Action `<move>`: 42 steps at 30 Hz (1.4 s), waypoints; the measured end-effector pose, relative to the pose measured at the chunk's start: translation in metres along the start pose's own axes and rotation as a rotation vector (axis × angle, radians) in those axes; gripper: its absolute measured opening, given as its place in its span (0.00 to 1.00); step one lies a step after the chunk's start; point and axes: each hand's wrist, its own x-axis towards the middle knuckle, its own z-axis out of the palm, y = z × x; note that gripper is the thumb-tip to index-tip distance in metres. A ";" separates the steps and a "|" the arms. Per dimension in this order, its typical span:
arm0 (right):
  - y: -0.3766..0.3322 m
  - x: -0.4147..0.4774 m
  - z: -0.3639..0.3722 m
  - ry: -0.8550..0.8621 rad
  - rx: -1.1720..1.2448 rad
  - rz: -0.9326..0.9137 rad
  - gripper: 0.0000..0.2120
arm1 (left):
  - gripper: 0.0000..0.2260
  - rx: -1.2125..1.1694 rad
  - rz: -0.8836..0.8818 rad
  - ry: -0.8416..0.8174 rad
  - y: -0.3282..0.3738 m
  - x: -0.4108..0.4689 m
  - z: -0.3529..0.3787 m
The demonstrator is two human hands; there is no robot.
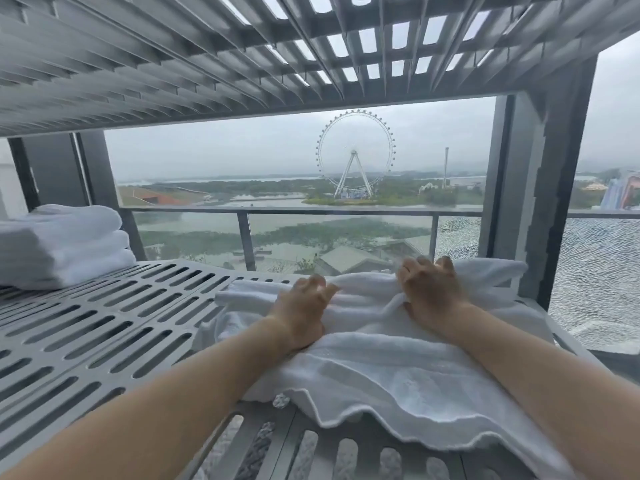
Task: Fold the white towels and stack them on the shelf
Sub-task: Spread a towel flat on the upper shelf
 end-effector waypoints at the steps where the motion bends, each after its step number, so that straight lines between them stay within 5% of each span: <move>1: -0.002 -0.001 0.005 -0.055 0.023 0.016 0.16 | 0.29 -0.041 0.046 -0.032 -0.003 -0.004 -0.003; 6: -0.002 -0.006 0.017 -0.154 0.278 0.038 0.25 | 0.11 -0.162 0.235 -0.039 -0.004 -0.022 -0.013; 10: -0.011 -0.012 0.006 -0.062 0.510 -0.074 0.27 | 0.11 -0.151 0.217 0.012 -0.002 -0.034 -0.016; 16: -0.052 -0.029 -0.036 0.067 0.788 -0.148 0.12 | 0.13 -0.073 0.218 -0.038 -0.003 -0.053 -0.028; 22: -0.087 -0.066 -0.069 0.032 0.806 -0.226 0.11 | 0.13 -0.071 0.185 -0.040 -0.009 -0.080 -0.033; 28: -0.105 -0.101 -0.089 0.072 0.734 -0.208 0.08 | 0.16 -0.142 0.341 0.055 -0.019 -0.116 -0.035; 35: -0.115 -0.125 -0.116 -0.170 0.825 -0.132 0.25 | 0.29 -0.040 0.361 -0.039 -0.049 -0.157 -0.035; 39: -0.126 -0.132 -0.116 -0.186 0.725 -0.092 0.17 | 0.15 -0.087 0.300 0.010 -0.056 -0.162 -0.040; 42: -0.128 -0.128 -0.119 -0.156 0.730 -0.013 0.11 | 0.17 -0.102 0.189 0.063 -0.055 -0.162 -0.045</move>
